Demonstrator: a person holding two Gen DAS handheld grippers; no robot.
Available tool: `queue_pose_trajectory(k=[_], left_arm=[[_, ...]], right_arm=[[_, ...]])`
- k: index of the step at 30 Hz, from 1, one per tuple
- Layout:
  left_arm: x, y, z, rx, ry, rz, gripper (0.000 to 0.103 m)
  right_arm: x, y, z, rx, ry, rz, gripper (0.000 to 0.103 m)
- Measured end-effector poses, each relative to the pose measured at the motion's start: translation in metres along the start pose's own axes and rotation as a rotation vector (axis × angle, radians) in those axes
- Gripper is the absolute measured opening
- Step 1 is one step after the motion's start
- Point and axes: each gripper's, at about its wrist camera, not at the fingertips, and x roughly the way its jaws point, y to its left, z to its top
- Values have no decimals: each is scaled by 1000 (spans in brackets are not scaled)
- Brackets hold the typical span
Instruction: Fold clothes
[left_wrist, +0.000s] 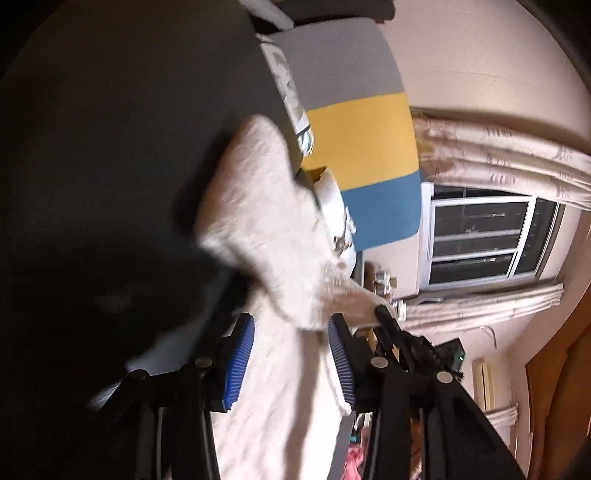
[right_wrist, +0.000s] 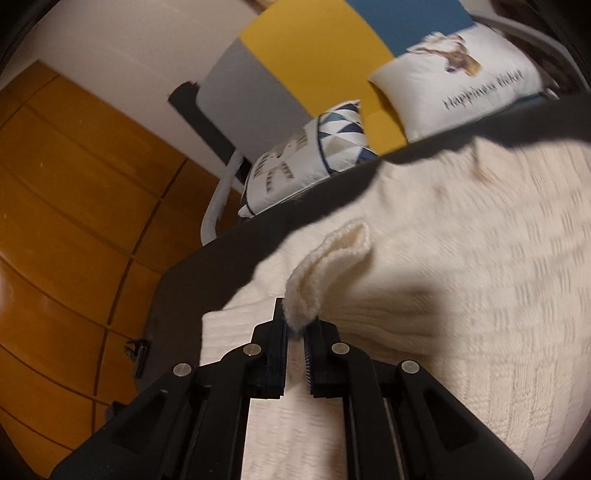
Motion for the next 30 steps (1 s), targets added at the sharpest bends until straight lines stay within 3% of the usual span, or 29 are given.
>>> queue_pose_trajectory(k=[3,8,14,19,26,30], left_arm=[[11,-1,2,-86,6,-33,45],[20,10,2,-236,-24,-17,45],[21,23,1,-383,-102,-47,45],[20,26,8,-448,-183,-58,45],[30,37,16,-498,-217,-63,45],[34,32,21,-477,-230,-59,45]], right_arm=[[-6,23,10,-57,5,-8,8],[-29,52,28,-133,-22,-4,8],[-42,83,39,-204,-24,-1,8],[-45,110,42,-261,-18,12,8],[-58,127,44,-311,-28,20,9],[-73,132,48,-351,-51,-1,9]])
